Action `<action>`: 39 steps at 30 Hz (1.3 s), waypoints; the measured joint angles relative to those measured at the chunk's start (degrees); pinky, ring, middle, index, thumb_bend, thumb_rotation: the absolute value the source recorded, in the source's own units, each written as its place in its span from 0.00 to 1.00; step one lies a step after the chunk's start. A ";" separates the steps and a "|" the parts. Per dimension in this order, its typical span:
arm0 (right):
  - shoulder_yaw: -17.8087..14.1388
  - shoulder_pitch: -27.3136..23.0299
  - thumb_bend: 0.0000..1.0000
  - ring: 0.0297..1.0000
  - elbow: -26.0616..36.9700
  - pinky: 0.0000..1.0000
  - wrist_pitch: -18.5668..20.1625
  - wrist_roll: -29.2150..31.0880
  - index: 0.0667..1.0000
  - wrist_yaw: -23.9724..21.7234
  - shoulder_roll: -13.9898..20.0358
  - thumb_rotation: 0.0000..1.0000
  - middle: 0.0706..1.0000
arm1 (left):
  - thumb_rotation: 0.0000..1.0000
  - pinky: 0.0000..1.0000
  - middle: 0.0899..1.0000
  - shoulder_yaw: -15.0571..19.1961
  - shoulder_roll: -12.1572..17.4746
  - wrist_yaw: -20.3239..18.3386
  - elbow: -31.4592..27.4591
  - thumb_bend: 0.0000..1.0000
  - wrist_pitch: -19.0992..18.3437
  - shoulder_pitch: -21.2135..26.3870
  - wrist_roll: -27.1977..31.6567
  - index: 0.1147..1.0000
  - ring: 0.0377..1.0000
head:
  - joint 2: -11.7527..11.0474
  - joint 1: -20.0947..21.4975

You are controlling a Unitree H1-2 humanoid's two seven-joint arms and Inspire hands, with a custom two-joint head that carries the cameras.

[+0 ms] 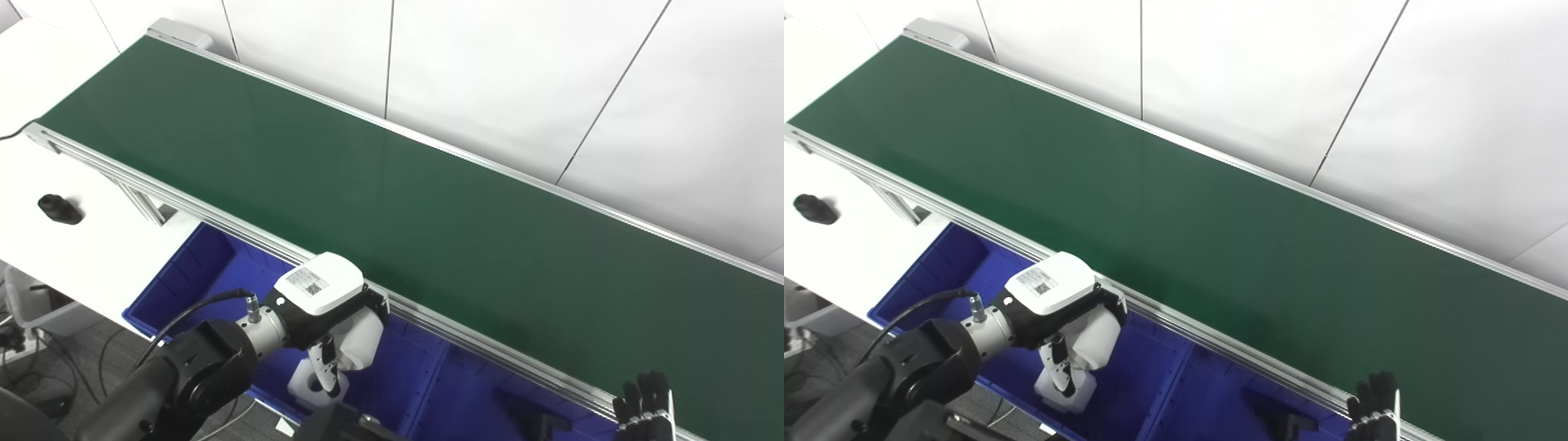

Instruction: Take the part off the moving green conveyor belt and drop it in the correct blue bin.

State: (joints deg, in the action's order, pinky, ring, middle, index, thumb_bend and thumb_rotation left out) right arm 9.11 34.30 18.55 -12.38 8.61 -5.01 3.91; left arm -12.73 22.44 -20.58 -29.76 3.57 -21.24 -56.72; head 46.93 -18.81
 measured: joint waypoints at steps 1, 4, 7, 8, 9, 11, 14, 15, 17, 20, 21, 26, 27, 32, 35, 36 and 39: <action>0.00 0.00 0.95 1.00 0.00 1.00 0.00 0.00 1.00 0.00 -0.07 1.00 1.00 | 0.00 0.32 0.38 -0.13 0.05 0.50 0.47 0.52 0.66 0.24 -0.05 0.45 0.35 | 0.00 0.26; -0.01 0.02 0.95 1.00 0.00 1.00 0.00 -0.01 1.00 -0.01 -0.17 1.00 1.00 | 0.00 0.34 0.39 -0.79 0.16 0.90 1.53 0.52 2.46 0.78 -1.05 0.45 0.37 | 0.00 0.53; -0.03 0.05 0.94 1.00 0.00 1.00 0.00 0.03 1.00 -0.02 -0.18 1.00 1.00 | 0.00 0.33 0.39 -1.13 0.18 0.91 2.16 0.52 2.97 1.13 -1.29 0.45 0.37 | 0.09 0.53; -0.03 0.06 0.94 1.00 0.00 1.00 0.00 0.04 1.00 -0.04 -0.18 1.00 1.00 | 0.00 0.34 0.40 -1.12 0.18 0.91 2.32 0.52 2.99 1.24 -1.45 0.45 0.38 | 0.09 0.44; -0.03 0.05 0.94 1.00 0.00 1.00 -0.01 0.04 1.00 -0.10 -0.18 1.00 1.00 | 0.11 0.42 0.53 -1.13 0.20 0.90 2.36 0.70 3.01 1.29 -1.79 0.49 0.49 | 0.09 0.35; -0.03 0.06 0.94 1.00 0.00 1.00 -0.01 0.04 1.00 -0.17 -0.18 1.00 1.00 | 0.35 0.53 0.67 -1.14 0.33 0.04 2.03 0.92 3.00 1.36 -2.52 0.63 0.63 | 0.09 0.26; -0.03 0.14 0.94 1.00 0.02 1.00 -0.01 -0.02 1.00 -0.23 -0.24 1.00 1.00 | 0.63 0.73 0.85 -1.24 1.42 -7.13 -1.52 0.99 1.90 1.41 -3.56 0.82 0.81 | 0.17 0.44; -0.03 0.20 0.94 1.00 0.03 1.00 -0.01 -0.06 1.00 -0.24 -0.29 1.00 1.00 | 0.66 0.76 0.88 -1.22 1.93 -9.51 -2.58 1.00 1.57 1.51 -3.62 0.85 0.83 | 0.26 0.44; -0.03 0.29 0.94 1.00 0.04 1.00 -0.01 -0.11 1.00 -0.25 -0.38 1.00 1.00 | 0.70 0.79 0.91 -0.85 3.00 -12.99 -3.83 1.00 1.03 1.70 -3.64 0.88 0.86 | 0.26 0.44; -0.03 0.32 0.94 1.00 0.06 1.00 -0.01 -0.11 1.00 -0.25 -0.49 1.00 1.00 | 0.71 0.84 0.93 -0.02 3.33 -15.73 -4.27 1.00 0.23 1.94 -3.73 0.91 0.89 | 0.26 0.44; -0.03 0.36 0.94 1.00 0.08 1.00 -0.01 -0.12 1.00 -0.25 -0.53 1.00 1.00 | 0.71 0.84 0.93 0.13 3.33 -16.47 -4.85 1.00 0.18 1.93 -3.73 0.91 0.89 | 0.26 0.44; -0.02 0.46 0.94 1.00 0.11 1.00 -0.01 -0.13 1.00 -0.38 -0.69 1.00 1.00 | 0.73 0.84 0.94 0.44 3.32 -17.49 -5.72 1.00 0.20 2.12 -3.65 0.92 0.89 | 0.26 0.44; -0.02 0.47 0.94 1.00 0.12 1.00 -0.01 -0.12 1.00 -0.39 -0.69 1.00 1.00 | 0.74 0.83 0.94 0.45 3.32 -17.95 -5.74 1.00 0.20 2.15 -3.53 0.92 0.88 | 0.35 0.70; -0.08 0.53 0.94 1.00 0.66 1.00 -0.01 -0.12 1.00 -0.39 -0.69 1.00 1.00 | 0.75 0.84 0.93 1.98 2.49 -21.30 -10.34 1.00 -2.23 2.08 2.60 0.89 0.89 | 0.79 1.05; -0.08 0.54 0.94 1.00 0.79 1.00 0.00 -0.13 1.00 -0.39 -0.68 1.00 1.00 | 0.72 0.87 0.98 3.84 0.28 -21.51 -12.37 1.00 -5.87 2.05 12.99 0.93 0.95 | 0.88 1.41; -0.07 0.54 0.94 1.00 0.76 1.00 0.01 -0.16 1.00 -0.37 -0.69 1.00 1.00 | 0.72 0.88 0.98 4.48 -0.47 -21.52 -12.57 1.00 -7.22 1.99 17.30 0.94 0.96 | 1.23 2.28; -0.03 0.54 0.94 1.00 0.73 1.00 0.01 -0.38 1.00 -0.36 -0.69 1.00 1.00 | 0.74 0.91 1.00 6.43 -2.83 -21.50 -12.93 0.97 -11.99 1.66 28.67 0.98 0.99 | 2.10 6.74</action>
State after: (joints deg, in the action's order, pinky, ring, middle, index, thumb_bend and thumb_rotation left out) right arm 9.07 34.84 19.28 -12.37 8.23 -5.37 3.23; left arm -6.29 19.61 -42.08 -42.69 -8.42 -19.58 -28.05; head 49.04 -12.07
